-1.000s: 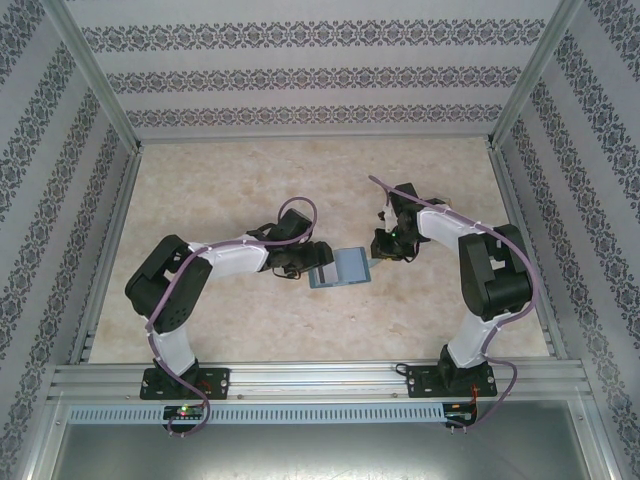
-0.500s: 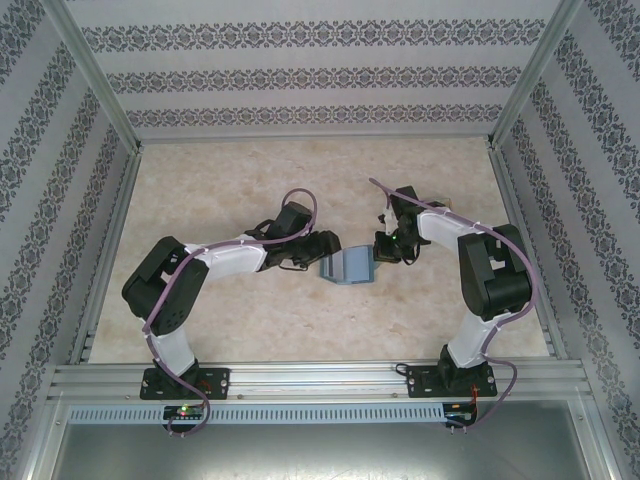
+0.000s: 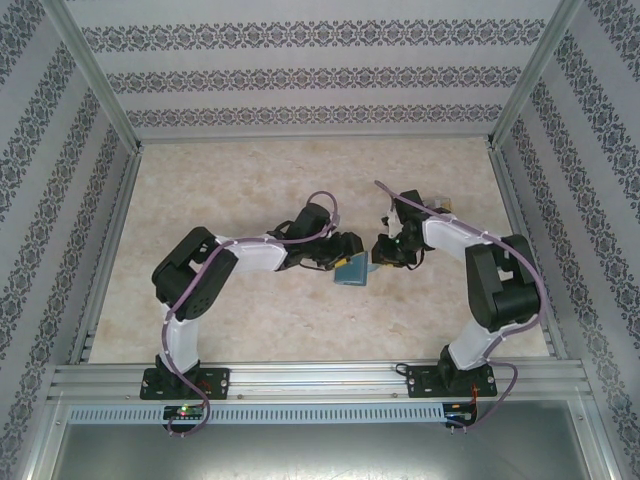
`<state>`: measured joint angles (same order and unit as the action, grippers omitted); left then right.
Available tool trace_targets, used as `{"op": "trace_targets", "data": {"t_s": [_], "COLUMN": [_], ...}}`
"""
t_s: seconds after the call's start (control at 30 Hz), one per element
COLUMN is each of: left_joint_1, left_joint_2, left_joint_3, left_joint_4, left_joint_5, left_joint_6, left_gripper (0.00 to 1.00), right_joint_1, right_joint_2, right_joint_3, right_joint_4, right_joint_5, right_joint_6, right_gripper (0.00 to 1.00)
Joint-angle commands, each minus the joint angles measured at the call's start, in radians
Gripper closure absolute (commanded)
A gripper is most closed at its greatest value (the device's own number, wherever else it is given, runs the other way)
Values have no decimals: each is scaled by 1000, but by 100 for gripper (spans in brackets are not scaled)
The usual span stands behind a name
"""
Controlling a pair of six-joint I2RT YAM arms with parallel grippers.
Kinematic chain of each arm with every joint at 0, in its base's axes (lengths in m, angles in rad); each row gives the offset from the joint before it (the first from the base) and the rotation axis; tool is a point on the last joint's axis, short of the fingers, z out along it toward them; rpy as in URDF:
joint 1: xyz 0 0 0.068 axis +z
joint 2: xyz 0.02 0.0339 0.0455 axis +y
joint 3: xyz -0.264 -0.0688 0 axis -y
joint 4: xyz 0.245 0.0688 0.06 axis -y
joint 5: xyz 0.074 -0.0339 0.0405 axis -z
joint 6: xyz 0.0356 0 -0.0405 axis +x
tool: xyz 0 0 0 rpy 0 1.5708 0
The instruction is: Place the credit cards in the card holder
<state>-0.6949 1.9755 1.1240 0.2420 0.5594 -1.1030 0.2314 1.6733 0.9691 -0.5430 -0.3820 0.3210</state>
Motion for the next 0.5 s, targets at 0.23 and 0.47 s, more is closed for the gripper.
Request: {"op": "trace_targets", "data": {"t_s": [0.23, 0.47], "left_joint_1": [-17, -17], "left_joint_2": [19, 13], "left_joint_3": [8, 4], "left_joint_4": [11, 8], "left_joint_5": [18, 10], "left_joint_6": [-20, -16], "left_gripper": [38, 38], "right_joint_1": [-38, -38], "right_joint_2": [-78, -84], "right_joint_3": [-43, -50], "right_joint_4": [-27, -35], "right_joint_5": [-67, -71], "right_joint_6": [14, 16], "right_gripper": [74, 84]}}
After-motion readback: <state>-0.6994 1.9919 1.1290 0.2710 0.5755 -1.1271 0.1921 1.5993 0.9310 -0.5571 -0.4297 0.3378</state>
